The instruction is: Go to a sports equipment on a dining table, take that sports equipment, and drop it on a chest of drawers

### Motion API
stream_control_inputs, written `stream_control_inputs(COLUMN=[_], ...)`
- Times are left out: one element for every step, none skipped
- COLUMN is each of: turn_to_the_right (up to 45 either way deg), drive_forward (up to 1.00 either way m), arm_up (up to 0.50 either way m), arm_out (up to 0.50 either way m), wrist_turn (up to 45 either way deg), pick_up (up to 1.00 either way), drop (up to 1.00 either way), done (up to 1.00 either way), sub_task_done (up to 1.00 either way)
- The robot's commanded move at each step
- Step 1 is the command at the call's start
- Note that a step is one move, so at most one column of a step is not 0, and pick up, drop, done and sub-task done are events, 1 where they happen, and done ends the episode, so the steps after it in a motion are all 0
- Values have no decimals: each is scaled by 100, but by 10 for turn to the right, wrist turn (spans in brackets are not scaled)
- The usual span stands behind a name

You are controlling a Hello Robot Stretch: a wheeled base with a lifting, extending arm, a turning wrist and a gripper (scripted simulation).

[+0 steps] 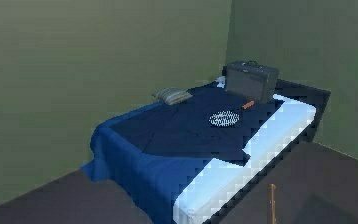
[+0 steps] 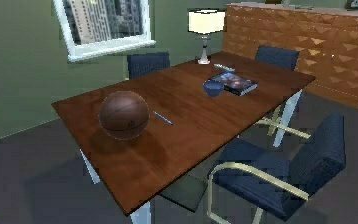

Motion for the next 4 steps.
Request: stream_control_inputs(turn_to_the_right=[-120, 0, 0, 0], drive_forward=[0, 0, 0, 0], arm_up=[0, 50, 38, 0], arm_out=[0, 0, 0, 42], wrist_turn=[0, 0, 0, 0], pick_up=[0, 0, 0, 0], drop=[0, 0, 0, 0], done=[0, 0, 0, 0], sub_task_done=[0, 0, 0, 0])
